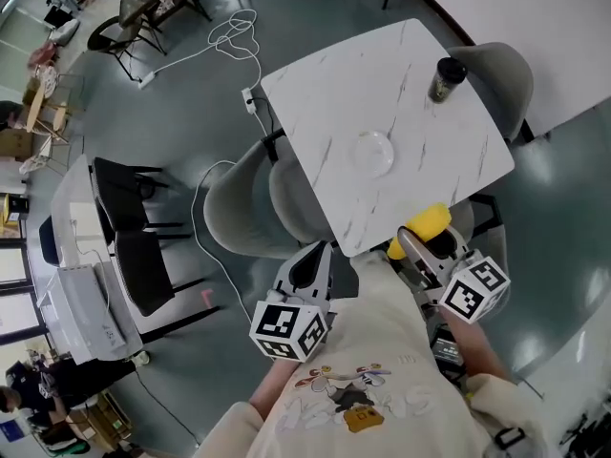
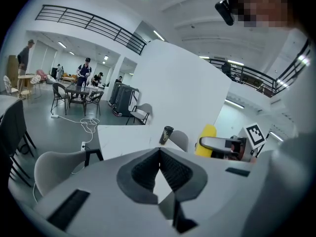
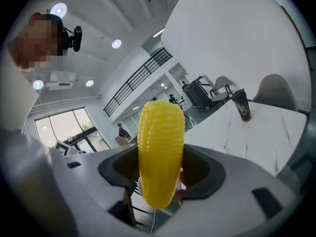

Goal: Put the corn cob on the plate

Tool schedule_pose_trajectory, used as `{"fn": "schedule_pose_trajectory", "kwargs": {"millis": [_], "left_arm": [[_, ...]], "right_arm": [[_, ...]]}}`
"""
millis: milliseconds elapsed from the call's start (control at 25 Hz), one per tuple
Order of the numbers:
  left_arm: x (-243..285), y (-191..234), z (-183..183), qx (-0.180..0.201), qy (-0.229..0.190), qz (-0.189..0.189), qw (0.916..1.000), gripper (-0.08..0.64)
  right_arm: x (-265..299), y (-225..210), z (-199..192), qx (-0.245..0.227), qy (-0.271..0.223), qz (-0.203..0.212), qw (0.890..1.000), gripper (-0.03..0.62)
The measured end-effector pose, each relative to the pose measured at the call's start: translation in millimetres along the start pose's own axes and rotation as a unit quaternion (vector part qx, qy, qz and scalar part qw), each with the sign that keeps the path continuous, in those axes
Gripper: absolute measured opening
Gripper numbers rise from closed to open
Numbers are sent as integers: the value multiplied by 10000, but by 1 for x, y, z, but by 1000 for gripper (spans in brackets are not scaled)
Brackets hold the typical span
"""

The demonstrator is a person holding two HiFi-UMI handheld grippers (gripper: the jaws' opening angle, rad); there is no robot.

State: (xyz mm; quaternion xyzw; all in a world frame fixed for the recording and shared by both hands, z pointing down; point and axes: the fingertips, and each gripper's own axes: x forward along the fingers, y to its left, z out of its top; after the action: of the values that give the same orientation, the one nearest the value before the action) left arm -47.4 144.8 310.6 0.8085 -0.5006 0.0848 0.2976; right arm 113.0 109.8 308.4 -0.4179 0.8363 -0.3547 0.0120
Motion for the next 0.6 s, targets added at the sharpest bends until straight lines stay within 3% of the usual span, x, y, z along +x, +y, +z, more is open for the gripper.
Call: {"fn": "schedule_pose_trajectory", "kwargs": {"millis": [280,600], "left_arm": [[45,11,29,-41,1,75,10000,6],[60,19,38,-137,60,262,9995,6]], "right_arm": [[39,-33,26,170,250,28,9995,255],[59,-48,31,263,468,64,9985,255]]}}
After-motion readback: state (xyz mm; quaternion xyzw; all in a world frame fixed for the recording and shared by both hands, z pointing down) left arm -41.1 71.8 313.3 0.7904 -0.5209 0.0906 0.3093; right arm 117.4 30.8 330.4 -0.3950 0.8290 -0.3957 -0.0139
